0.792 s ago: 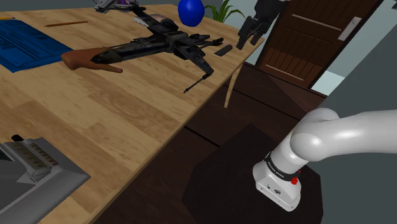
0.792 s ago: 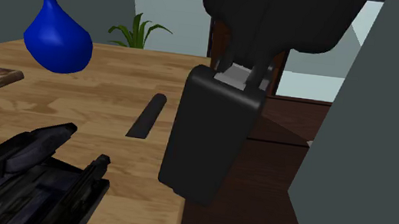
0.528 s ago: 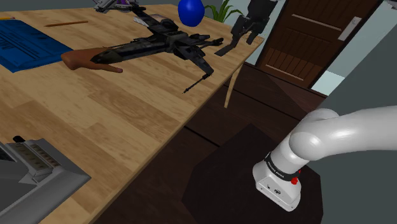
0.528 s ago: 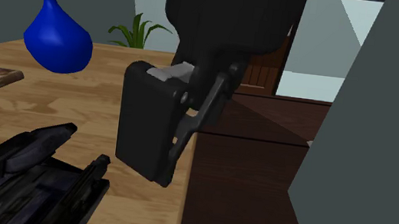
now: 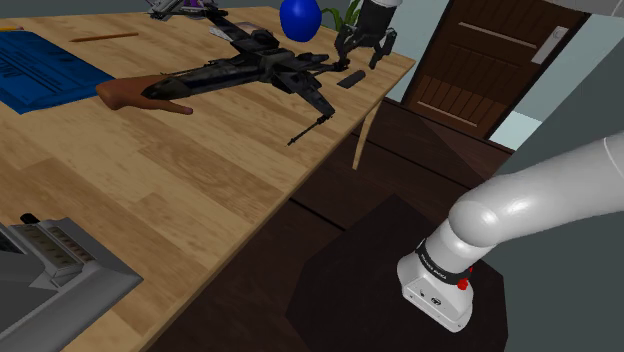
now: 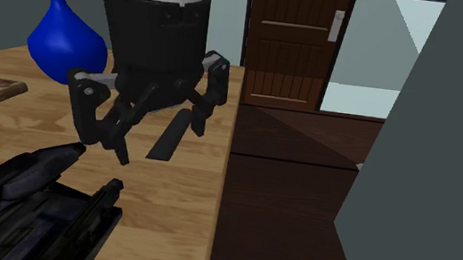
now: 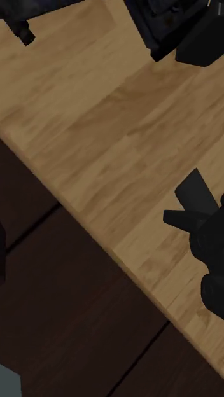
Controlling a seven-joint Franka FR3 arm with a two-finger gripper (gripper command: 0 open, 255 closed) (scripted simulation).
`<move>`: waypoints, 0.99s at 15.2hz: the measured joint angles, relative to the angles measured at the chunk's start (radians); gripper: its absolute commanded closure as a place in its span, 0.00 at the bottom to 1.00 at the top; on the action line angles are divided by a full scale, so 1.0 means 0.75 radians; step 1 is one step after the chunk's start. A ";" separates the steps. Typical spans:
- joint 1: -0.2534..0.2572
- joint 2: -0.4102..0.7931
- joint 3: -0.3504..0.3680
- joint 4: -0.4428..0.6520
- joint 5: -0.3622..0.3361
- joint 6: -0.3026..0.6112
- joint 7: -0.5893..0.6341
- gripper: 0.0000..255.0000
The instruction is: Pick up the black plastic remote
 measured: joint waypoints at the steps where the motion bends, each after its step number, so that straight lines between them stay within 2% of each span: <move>1: -0.022 0.046 0.008 0.027 -0.014 0.014 0.059 0.00; 8: -0.148 0.357 0.022 0.273 -0.117 0.028 0.457 0.00; 15: -0.235 0.596 -0.035 0.472 -0.193 0.015 0.798 0.00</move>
